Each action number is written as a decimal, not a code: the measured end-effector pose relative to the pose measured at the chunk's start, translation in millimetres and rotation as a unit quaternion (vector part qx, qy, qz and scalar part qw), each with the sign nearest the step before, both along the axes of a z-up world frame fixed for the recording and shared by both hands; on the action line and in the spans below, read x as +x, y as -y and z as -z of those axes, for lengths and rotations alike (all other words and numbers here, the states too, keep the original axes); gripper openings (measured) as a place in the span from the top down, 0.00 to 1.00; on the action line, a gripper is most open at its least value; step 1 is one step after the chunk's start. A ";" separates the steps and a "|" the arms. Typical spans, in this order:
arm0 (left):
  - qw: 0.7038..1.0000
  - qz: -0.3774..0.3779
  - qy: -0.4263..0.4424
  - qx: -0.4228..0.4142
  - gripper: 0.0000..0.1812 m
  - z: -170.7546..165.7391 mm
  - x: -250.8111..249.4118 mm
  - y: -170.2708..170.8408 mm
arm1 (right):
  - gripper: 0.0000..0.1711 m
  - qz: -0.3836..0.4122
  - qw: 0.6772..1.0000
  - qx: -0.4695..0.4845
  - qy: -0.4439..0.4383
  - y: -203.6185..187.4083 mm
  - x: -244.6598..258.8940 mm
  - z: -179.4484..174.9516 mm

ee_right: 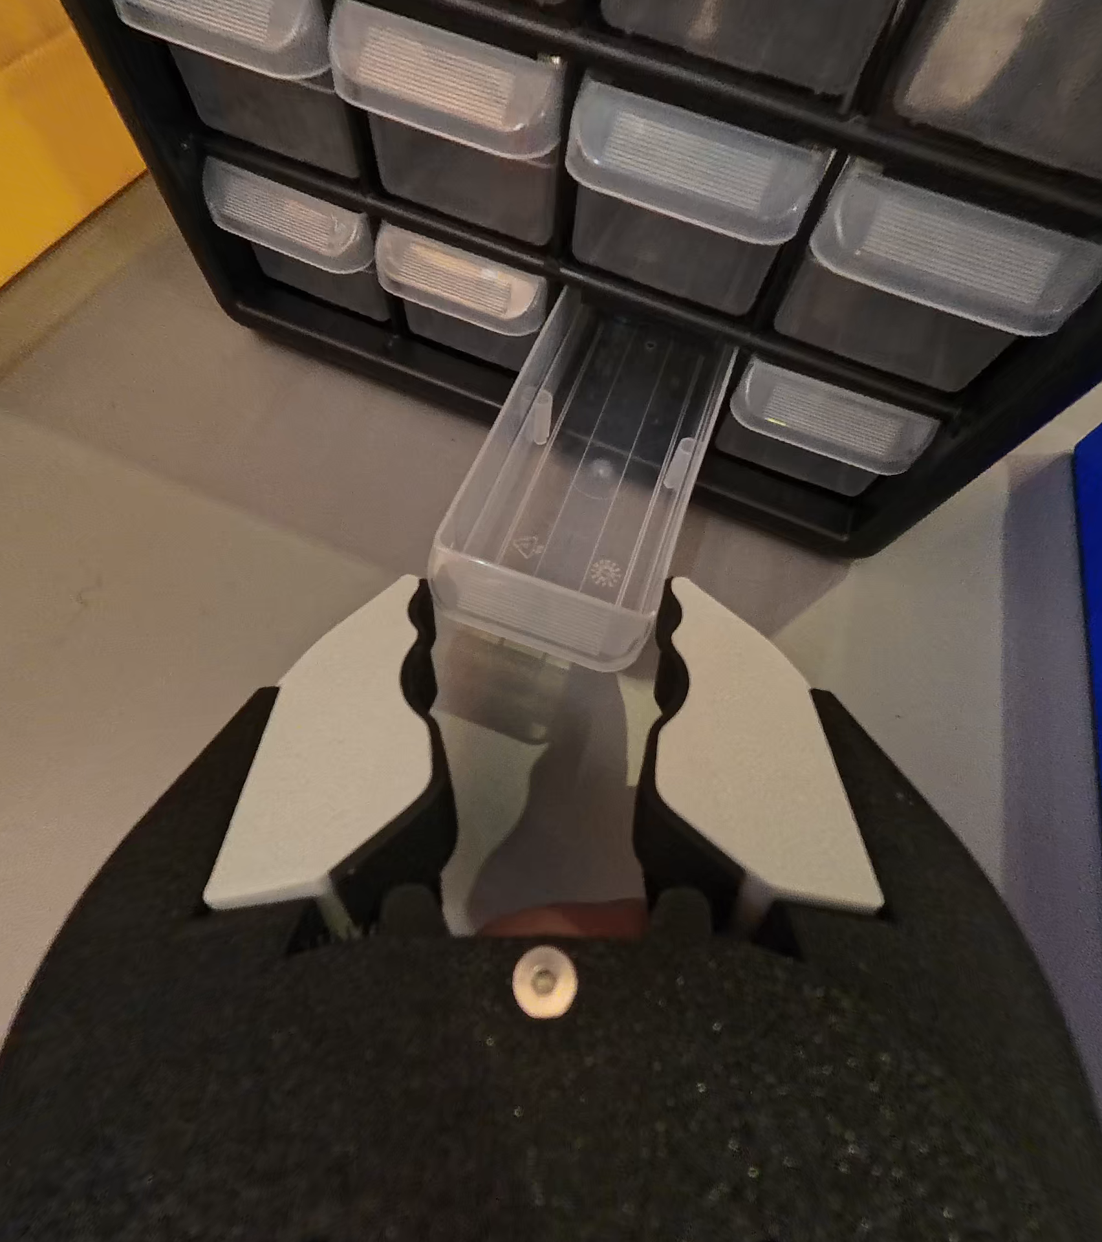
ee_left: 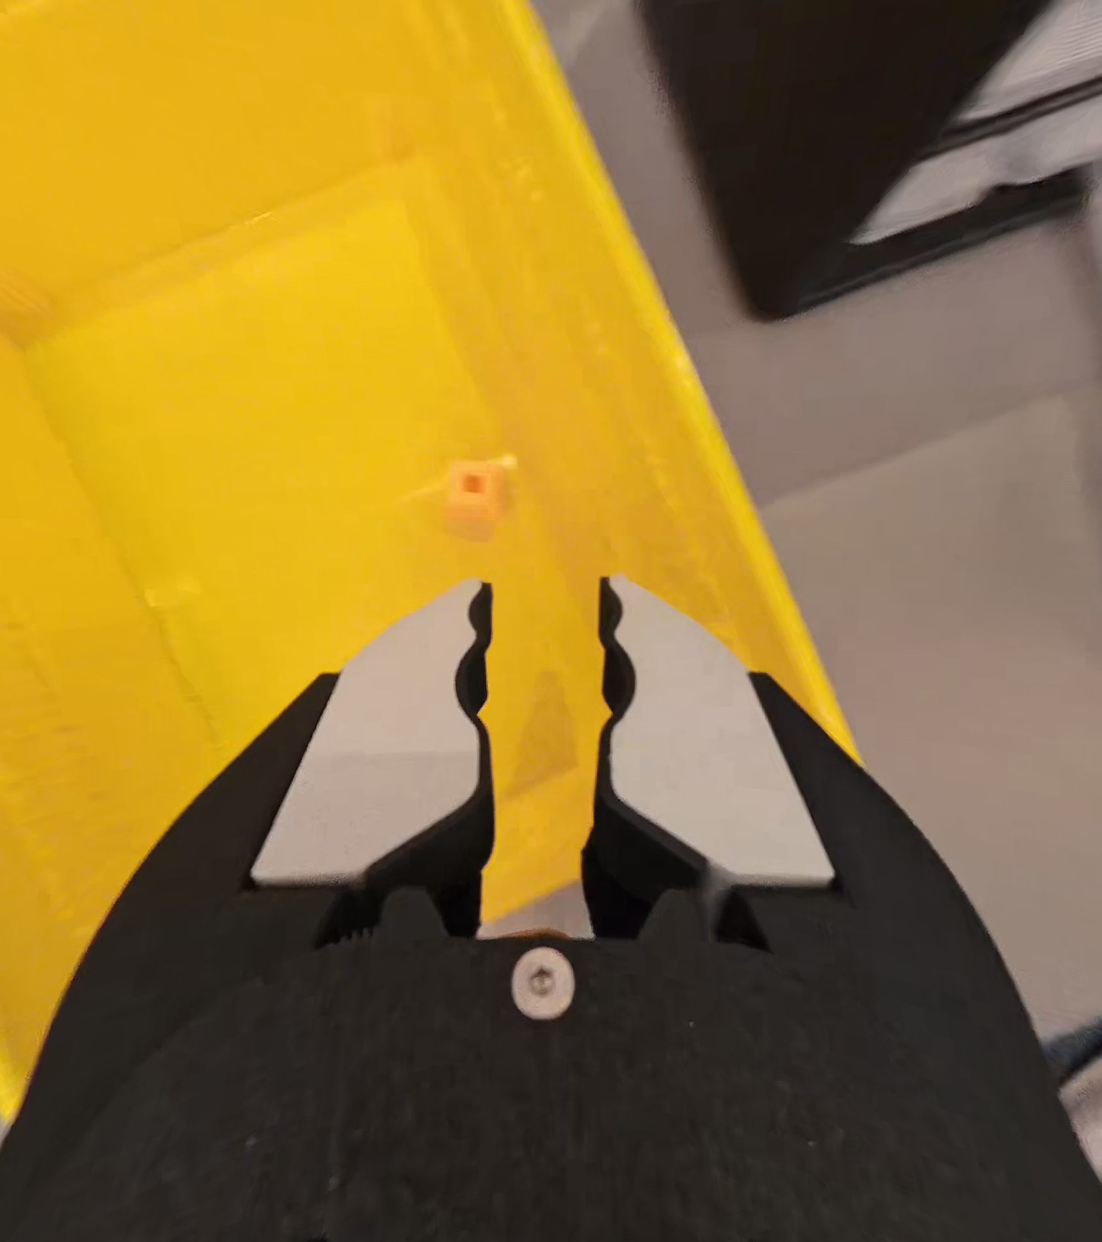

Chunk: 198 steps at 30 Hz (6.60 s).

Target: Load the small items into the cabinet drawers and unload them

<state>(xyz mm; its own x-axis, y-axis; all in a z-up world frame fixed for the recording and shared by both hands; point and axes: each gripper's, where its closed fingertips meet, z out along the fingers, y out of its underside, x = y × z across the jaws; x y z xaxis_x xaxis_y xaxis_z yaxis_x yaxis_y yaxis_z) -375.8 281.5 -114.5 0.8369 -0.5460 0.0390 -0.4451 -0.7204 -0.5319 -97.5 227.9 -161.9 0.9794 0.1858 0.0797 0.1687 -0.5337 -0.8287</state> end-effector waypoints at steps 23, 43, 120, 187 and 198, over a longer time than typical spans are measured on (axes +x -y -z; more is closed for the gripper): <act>0.992 0.091 -0.080 -0.020 0.89 0.1 1.0 -34.8 | 0.64 -0.010 1.000 -0.012 -0.009 8.9 -4.2 2.7; 0.858 0.469 -0.209 -0.017 0.89 5.4 270.1 50.7 | 0.69 -0.026 0.999 -0.020 -0.011 22.4 -13.4 6.1; 0.968 0.029 0.188 0.164 0.68 38.7 97.1 196.8 | 0.79 -0.141 0.985 -0.017 0.093 -39.1 -8.3 -5.4; 0.960 -0.003 0.130 0.250 0.63 24.6 86.8 231.8 | 0.76 -0.060 0.988 0.137 -0.037 211.6 77.1 -38.5; 0.959 -0.003 0.128 0.252 0.63 24.3 86.1 234.3 | 0.76 -0.062 0.988 0.134 -0.036 213.9 75.9 -37.4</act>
<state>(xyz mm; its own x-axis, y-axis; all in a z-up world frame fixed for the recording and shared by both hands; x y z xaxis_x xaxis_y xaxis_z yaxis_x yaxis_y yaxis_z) -289.7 47.2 -138.9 0.8382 -0.5448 -0.0241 -0.2507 -0.3457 -0.9042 -21.6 14.0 -124.4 0.9550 0.2875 0.0729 0.1545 -0.2727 -0.9496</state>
